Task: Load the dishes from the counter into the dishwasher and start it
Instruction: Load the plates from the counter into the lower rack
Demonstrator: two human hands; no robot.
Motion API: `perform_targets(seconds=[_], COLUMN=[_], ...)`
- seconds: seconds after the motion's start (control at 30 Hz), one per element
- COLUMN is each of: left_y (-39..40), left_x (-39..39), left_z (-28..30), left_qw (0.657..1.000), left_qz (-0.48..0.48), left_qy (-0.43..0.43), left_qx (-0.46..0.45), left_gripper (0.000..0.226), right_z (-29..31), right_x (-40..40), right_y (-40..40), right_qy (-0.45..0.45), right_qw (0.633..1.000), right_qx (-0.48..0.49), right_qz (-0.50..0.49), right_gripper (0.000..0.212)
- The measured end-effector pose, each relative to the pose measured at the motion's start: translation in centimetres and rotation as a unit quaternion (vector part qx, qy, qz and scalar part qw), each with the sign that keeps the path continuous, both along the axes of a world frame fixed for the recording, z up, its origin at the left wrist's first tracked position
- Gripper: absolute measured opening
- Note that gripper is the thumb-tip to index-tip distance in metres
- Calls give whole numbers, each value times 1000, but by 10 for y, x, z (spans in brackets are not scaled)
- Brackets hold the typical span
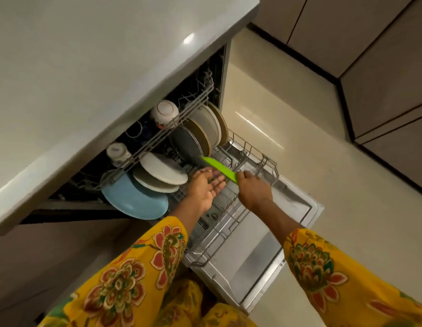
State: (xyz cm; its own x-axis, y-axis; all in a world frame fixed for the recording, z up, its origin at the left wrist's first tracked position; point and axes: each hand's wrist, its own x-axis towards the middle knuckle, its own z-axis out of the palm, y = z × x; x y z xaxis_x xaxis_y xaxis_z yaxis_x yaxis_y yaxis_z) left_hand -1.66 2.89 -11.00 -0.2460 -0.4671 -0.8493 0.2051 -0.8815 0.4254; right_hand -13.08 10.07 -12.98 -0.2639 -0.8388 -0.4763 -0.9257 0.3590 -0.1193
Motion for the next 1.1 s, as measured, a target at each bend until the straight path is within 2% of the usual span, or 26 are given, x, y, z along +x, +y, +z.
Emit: perform_targets(seconds=[0.13, 0.3, 0.47, 0.73, 1.1], left_y=[-9, 0, 4, 13, 19], left_x=[-13, -7, 6, 19, 20], left_z=[-37, -93, -131, -164, -172], left_qw=[1000, 997, 995, 991, 989], left_qz=[-3, 3, 21, 13, 2], left_qy=[-8, -52, -73, -111, -116], left_qx=[30, 51, 59, 80, 92], left_gripper=[25, 19, 17, 15, 13], right_z=[-36, -81, -121, -160, -152], right_x=[-46, -103, -137, -146, -152], right_y=[-10, -25, -47, -73, -87], right_qy=[-1, 9, 11, -23, 27], right_qw=[997, 986, 985, 987, 988], right_qx=[-17, -50, -43, -18, -44], right_qz=[-73, -157, -167, -159, -147], right_gripper=[41, 38, 35, 31, 28])
